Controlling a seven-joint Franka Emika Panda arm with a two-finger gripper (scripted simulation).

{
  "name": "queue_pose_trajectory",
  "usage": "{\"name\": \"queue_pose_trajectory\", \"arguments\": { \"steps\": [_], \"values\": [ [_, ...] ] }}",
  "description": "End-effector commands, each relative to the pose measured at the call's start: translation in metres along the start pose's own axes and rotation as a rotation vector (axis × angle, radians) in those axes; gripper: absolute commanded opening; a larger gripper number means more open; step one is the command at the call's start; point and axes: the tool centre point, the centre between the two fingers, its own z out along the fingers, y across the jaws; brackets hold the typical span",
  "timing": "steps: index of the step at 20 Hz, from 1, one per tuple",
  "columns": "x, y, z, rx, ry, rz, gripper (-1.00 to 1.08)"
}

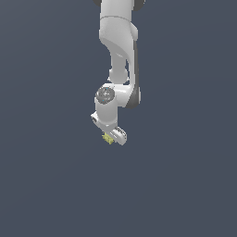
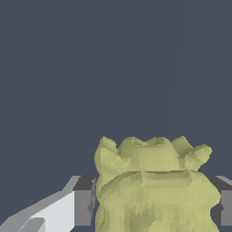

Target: Pick up the object and move it to a goal position.

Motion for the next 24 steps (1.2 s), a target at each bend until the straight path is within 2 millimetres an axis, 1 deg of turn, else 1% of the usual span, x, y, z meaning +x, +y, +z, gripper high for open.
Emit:
{"name": "queue_pose_trajectory", "arguments": {
  "steps": [1, 7, 17, 24],
  "values": [
    [0.003, -0.006, -0.002, 0.0, 0.0, 0.0, -1.0],
    [0.016, -0.03, -0.008, 0.0, 0.0, 0.0, -1.0],
    [0.044, -0.082, -0.022, 0.0, 0.0, 0.0, -1.0],
    [0.062, -0.115, -0.03, -0.001, 0.0, 0.0, -1.0]
  ]
}}
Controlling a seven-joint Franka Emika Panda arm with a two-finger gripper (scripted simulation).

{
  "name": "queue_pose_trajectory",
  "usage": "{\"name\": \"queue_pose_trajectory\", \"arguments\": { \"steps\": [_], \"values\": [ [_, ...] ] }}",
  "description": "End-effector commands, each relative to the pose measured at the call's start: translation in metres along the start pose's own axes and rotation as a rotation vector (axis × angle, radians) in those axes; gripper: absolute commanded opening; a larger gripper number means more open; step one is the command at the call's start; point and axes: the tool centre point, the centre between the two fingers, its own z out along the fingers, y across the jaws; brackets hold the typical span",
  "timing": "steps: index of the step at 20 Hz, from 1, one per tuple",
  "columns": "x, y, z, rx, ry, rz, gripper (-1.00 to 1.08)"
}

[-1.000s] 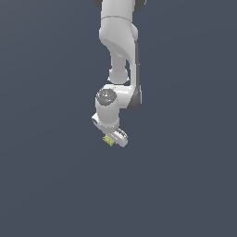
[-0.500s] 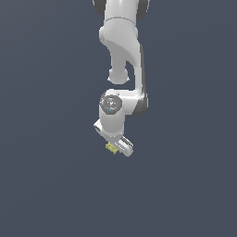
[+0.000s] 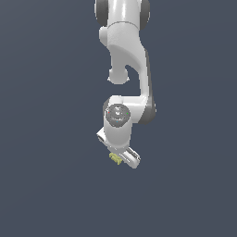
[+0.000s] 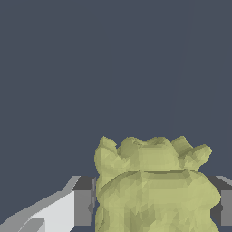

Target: Pick up the object and move it to a goal position.

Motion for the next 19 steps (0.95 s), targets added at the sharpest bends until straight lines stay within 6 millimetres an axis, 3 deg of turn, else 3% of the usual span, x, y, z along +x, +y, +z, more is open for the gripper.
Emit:
{"name": "queue_pose_trajectory", "arguments": {
  "steps": [1, 10, 19],
  "values": [
    [0.006, -0.011, -0.003, 0.0, 0.0, 0.0, -1.0],
    [0.02, -0.034, -0.009, 0.0, 0.0, 0.0, -1.0],
    [0.024, -0.041, -0.01, 0.0, 0.0, 0.001, -1.0]
  ]
}}
